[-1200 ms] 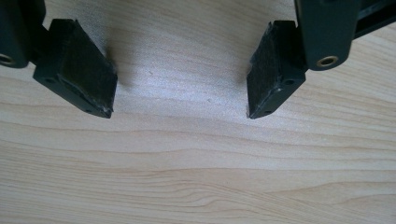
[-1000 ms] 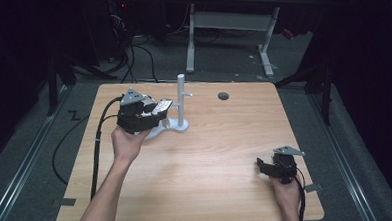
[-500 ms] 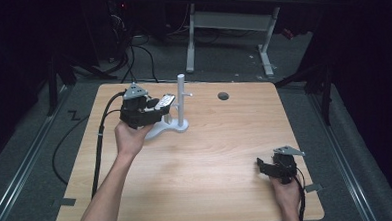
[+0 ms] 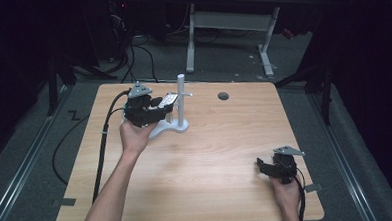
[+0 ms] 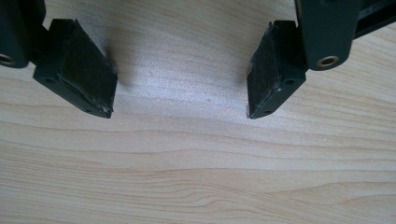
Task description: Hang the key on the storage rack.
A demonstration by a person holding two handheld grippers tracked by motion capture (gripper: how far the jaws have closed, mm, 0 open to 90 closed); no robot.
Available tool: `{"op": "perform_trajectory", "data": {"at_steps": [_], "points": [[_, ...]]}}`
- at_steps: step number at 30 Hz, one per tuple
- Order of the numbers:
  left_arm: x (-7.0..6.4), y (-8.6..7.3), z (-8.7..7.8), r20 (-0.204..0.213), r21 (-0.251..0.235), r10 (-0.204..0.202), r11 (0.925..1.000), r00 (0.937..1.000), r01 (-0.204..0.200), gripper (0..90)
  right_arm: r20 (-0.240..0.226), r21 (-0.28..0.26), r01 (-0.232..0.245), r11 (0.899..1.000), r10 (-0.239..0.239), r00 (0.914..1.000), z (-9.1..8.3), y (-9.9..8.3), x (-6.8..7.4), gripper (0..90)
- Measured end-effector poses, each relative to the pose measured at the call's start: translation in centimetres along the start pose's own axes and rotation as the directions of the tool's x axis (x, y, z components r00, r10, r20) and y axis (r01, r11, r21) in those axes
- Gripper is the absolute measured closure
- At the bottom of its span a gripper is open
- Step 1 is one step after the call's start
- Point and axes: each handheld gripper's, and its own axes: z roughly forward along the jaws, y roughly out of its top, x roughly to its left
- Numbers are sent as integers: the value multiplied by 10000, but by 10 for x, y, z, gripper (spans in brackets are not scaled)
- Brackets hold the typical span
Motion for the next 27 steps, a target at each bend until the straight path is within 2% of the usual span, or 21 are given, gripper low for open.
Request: {"op": "perform_trajectory", "data": {"at_steps": [6,12,21,27], "points": [[-2,3,4,50,-160,-84,9998,10000,85,502,-7,-4,7,10000,-7,10000,0,0,0,245],[-8,-1,11,133,45,135,9999,9998,-136,502,-6,-11,-2,10000,2,10000,0,0,0,245],[-11,-7,13,202,170,141,9998,9997,-145,501,-8,-5,14,10000,-14,10000,0,0,0,245],[-13,-16,15,254,276,92,9996,9996,-99,501,-7,-15,14,10000,-14,10000,0,0,0,244]]}}
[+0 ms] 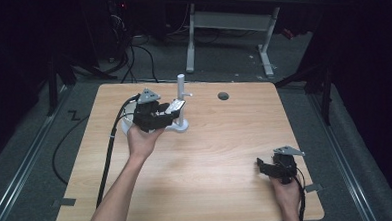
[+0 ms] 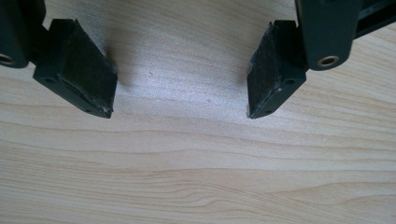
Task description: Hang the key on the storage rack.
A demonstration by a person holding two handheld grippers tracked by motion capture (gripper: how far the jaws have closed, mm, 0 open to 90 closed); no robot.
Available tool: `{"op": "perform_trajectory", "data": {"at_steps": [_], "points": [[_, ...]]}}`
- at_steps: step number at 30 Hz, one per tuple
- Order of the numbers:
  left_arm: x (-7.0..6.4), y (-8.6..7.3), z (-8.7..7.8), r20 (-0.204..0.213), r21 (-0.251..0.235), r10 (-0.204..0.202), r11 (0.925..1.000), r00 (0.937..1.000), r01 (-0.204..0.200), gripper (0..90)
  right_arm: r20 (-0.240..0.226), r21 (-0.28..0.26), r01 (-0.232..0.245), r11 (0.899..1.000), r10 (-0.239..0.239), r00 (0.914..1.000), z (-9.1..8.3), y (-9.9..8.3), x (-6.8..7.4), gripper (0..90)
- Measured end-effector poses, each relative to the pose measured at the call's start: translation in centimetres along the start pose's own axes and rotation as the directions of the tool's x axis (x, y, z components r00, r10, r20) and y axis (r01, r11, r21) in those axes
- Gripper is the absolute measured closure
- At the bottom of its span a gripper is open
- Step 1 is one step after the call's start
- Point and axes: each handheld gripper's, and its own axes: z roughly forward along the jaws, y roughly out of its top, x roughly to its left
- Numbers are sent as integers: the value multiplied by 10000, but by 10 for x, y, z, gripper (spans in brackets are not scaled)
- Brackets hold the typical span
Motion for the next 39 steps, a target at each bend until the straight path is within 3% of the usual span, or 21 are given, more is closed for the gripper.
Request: {"op": "perform_trajectory", "data": {"at_steps": [20,35,39], "points": [[0,-27,11,-48,493,-142,9987,9999,145,499,19,14,8,10000,-8,10000,0,0,0,243],[1,-41,14,-486,693,-79,9975,9988,112,498,15,11,17,10000,-17,10000,0,0,0,244],[0,-45,15,-630,837,105,9965,9980,-52,498,21,14,14,10000,-14,10000,0,0,0,244]]}}
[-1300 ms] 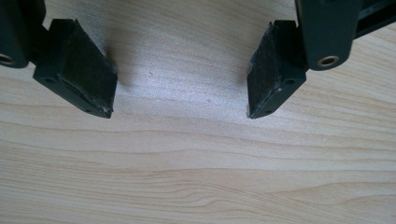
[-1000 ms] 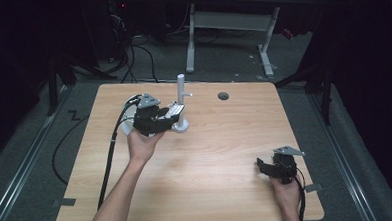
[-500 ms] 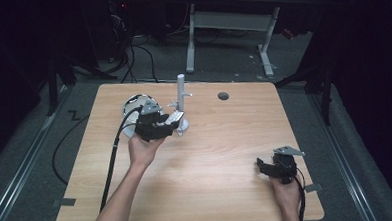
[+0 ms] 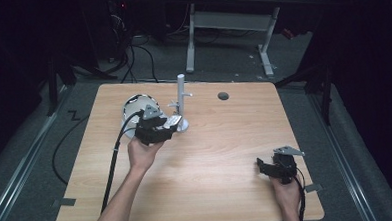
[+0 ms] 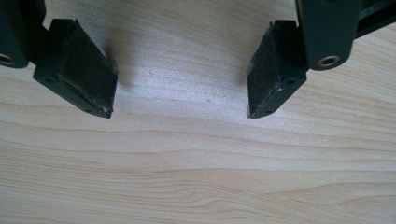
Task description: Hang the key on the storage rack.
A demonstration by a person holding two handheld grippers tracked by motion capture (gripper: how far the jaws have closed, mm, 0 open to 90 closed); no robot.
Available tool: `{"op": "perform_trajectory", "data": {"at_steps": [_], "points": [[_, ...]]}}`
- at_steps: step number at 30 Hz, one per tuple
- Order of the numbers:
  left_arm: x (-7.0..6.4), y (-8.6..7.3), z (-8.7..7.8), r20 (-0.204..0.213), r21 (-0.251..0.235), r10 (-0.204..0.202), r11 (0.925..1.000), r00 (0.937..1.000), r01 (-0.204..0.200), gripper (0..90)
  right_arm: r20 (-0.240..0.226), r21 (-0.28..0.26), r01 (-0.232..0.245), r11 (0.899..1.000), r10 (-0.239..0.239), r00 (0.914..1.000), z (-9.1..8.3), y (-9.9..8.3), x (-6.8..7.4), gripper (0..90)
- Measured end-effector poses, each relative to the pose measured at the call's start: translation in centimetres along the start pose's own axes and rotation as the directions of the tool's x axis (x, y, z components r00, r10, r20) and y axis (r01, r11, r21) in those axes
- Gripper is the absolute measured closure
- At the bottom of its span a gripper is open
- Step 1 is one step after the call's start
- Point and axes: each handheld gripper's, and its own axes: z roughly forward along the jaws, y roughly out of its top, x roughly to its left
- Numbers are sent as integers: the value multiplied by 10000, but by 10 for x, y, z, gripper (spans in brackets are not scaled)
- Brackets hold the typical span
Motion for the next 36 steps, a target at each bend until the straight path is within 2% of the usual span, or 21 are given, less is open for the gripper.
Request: {"op": "perform_trajectory", "data": {"at_steps": [6,10,18,32,36], "points": [[4,-3,1,-142,5,-118,9999,9998,118,497,8,5,6,10000,-6,10000,0,0,0,243],[6,-5,2,-364,105,8,9999,9993,-4,496,13,5,10,10000,-10,10000,0,0,0,243],[9,-6,7,-514,196,-27,9998,9987,37,496,19,12,2,10000,-2,10000,0,0,0,243],[12,-16,21,-727,814,47,9967,9973,13,494,3,-12,1,10000,-1,10000,0,0,0,244],[15,-19,23,-744,869,-159,9960,9971,224,494,6,4,5,10000,-5,10000,0,0,0,244]]}}
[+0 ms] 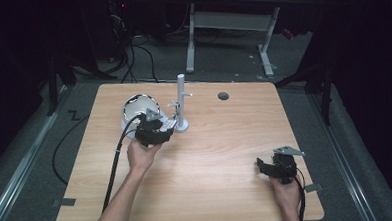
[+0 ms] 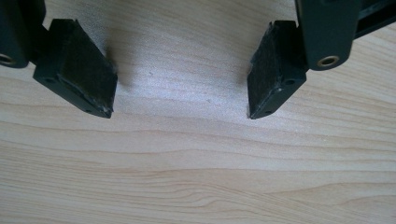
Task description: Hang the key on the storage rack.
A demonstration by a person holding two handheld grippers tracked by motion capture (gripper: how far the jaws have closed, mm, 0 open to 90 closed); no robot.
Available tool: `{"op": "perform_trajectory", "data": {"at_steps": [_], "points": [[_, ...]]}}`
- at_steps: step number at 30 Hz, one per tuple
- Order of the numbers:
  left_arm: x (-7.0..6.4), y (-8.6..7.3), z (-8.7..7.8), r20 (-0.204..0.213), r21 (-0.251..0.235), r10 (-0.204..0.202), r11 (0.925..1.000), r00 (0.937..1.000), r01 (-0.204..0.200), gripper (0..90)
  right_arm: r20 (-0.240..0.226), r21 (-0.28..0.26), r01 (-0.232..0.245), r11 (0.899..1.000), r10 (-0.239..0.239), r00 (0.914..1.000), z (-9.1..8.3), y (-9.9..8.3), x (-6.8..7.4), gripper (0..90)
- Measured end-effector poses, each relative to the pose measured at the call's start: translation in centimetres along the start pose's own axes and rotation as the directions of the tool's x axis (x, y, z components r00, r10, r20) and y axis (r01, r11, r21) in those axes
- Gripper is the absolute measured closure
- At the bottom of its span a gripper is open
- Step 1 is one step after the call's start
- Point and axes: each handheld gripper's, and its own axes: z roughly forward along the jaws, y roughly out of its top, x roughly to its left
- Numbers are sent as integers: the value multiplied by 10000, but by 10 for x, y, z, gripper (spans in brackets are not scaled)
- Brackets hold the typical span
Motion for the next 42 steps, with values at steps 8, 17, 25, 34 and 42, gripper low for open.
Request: {"op": "perform_trajectory", "data": {"at_steps": [8,17,25,34,42], "points": [[3,-3,4,-32,174,-170,9997,9999,171,492,-1,-3,-9,10000,9,10000,0,0,0,245],[4,-6,-3,-36,204,-279,9994,9996,280,486,-12,1,-24,10000,24,10000,0,0,0,246],[4,-8,-11,-49,123,-249,9996,9997,250,471,-17,2,-38,10000,38,10000,0,0,0,247],[-1,-6,-28,-196,-177,29,9998,9998,-32,438,-3,-2,-33,10000,33,10000,0,0,0,247],[2,-9,-41,-91,-488,-196,9986,9998,192,417,7,-8,-31,10000,31,10000,0,0,0,246]]}}
